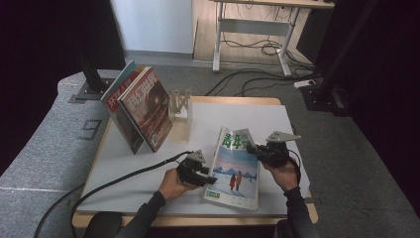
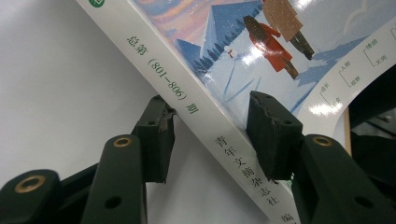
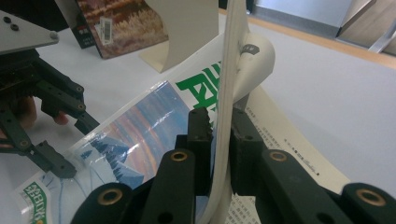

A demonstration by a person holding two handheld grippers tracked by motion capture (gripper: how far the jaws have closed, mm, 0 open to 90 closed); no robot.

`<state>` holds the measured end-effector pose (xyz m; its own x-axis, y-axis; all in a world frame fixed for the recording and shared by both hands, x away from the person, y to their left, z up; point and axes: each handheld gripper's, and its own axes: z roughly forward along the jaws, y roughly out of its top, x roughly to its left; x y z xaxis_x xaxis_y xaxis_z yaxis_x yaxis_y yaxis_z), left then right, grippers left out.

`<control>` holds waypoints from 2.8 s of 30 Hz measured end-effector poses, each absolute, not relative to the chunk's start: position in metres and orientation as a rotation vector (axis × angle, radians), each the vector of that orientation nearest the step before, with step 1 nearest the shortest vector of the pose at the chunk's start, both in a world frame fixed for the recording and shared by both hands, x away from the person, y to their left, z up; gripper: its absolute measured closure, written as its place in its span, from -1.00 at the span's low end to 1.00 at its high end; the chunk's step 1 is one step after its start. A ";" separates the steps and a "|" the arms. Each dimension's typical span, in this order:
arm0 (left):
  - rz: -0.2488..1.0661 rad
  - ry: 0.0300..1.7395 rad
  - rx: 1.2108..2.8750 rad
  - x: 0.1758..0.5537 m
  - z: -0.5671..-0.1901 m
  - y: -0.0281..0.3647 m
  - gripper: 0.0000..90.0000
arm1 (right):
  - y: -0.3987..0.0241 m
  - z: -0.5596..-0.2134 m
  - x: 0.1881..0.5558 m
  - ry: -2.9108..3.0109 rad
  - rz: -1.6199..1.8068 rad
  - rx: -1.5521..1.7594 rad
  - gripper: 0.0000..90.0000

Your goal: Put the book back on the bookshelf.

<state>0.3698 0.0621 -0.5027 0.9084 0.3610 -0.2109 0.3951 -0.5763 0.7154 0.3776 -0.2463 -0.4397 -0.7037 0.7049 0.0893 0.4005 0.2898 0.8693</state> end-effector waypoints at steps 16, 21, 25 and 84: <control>0.151 0.582 2.137 0.366 -0.496 0.079 0.29 | -0.235 -0.418 0.378 2.199 1.420 0.924 0.75; 0.149 0.573 2.122 0.364 -0.498 0.082 0.31 | -0.240 -0.421 0.378 2.196 1.423 0.940 0.73; 0.139 0.573 2.108 0.362 -0.500 0.085 0.33 | -0.243 -0.422 0.377 2.196 1.414 0.946 0.70; 0.252 0.531 2.015 0.347 -0.498 0.121 0.51 | -0.230 -0.401 0.367 2.180 1.487 0.810 0.78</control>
